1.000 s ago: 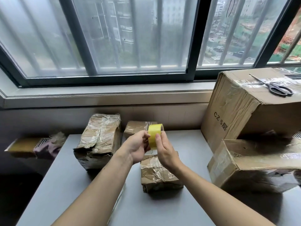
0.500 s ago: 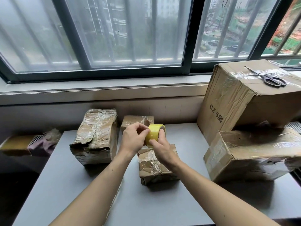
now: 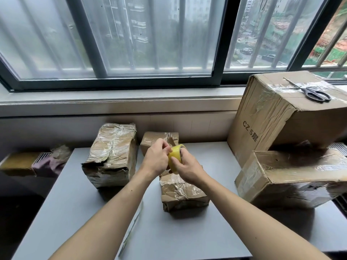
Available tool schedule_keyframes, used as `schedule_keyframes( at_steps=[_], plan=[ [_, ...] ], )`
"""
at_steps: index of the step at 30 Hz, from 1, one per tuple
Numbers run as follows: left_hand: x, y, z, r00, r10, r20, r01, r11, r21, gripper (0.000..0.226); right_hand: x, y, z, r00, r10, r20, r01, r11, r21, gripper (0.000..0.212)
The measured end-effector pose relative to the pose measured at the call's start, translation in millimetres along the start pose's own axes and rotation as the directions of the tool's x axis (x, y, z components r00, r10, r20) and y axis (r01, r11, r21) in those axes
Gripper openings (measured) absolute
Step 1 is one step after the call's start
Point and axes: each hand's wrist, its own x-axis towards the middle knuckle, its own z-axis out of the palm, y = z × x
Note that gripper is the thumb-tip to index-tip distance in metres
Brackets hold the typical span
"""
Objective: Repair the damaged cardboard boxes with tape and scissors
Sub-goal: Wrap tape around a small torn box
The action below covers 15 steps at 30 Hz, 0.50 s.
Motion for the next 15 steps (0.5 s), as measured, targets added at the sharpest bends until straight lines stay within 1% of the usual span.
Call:
schedule_keyframes(
  at_steps=[2, 4, 5, 6, 7, 8, 10, 11, 12, 13, 14, 15],
  plan=[
    [-3, -1, 0, 1.0, 0.013, -0.004, -0.013, 1.0, -0.024, 0.016, 1, 2, 1, 0.998, 0.035, 0.049, -0.042, 0.99, 0.135, 0.028],
    [-5, 3, -1, 0.998, 0.05, -0.028, -0.051, 0.998, -0.045, 0.016, 2, 3, -1, 0.989, 0.09, 0.12, -0.124, 0.941, 0.315, 0.035],
    [-5, 5, -2, 0.997, 0.07, -0.033, -0.071, 0.996, -0.051, 0.016, 2, 3, -1, 0.986, 0.103, 0.133, -0.145, 0.92, 0.365, 0.037],
    [-5, 8, -4, 0.995, 0.09, -0.037, -0.092, 0.994, -0.062, 0.015, 3, 4, -1, 0.987, 0.11, 0.116, -0.146, 0.914, 0.379, 0.041],
    [-5, 10, -6, 0.994, 0.105, -0.033, -0.107, 0.991, -0.078, 0.014, 3, 4, 0, 0.99, 0.12, 0.079, -0.141, 0.919, 0.367, 0.046],
    [-4, 10, -7, 0.993, 0.112, -0.028, -0.114, 0.989, -0.094, 0.013, 4, 4, 0, 0.992, 0.121, 0.044, -0.129, 0.942, 0.31, 0.05],
    [0, 7, -7, 0.994, 0.101, -0.031, -0.104, 0.989, -0.107, 0.013, 4, 5, 0, 0.991, 0.127, -0.04, -0.123, 0.989, 0.085, 0.053],
    [2, 5, -7, 0.996, 0.082, -0.042, -0.086, 0.989, -0.122, 0.012, 3, 6, 1, 0.988, 0.131, -0.082, -0.132, 0.991, -0.009, 0.054],
    [3, 4, -7, 0.997, 0.046, -0.054, -0.055, 0.985, -0.165, 0.01, 1, 7, 1, 0.987, 0.131, -0.091, -0.134, 0.991, -0.029, 0.055],
    [4, 3, -7, 0.999, 0.005, -0.045, -0.015, 0.975, -0.22, 0.006, -2, 6, 0, 0.988, 0.133, -0.073, -0.133, 0.991, 0.002, 0.055],
    [6, 1, -8, 0.999, -0.024, -0.026, 0.017, 0.967, -0.254, 0.003, -3, 9, 0, 0.99, 0.135, -0.031, -0.133, 0.989, 0.07, 0.053],
    [6, -2, -8, 0.999, -0.03, -0.011, 0.027, 0.971, -0.238, 0.009, -5, 10, 0, 0.992, 0.125, 0.007, -0.125, 0.981, 0.145, 0.05]
  ],
)
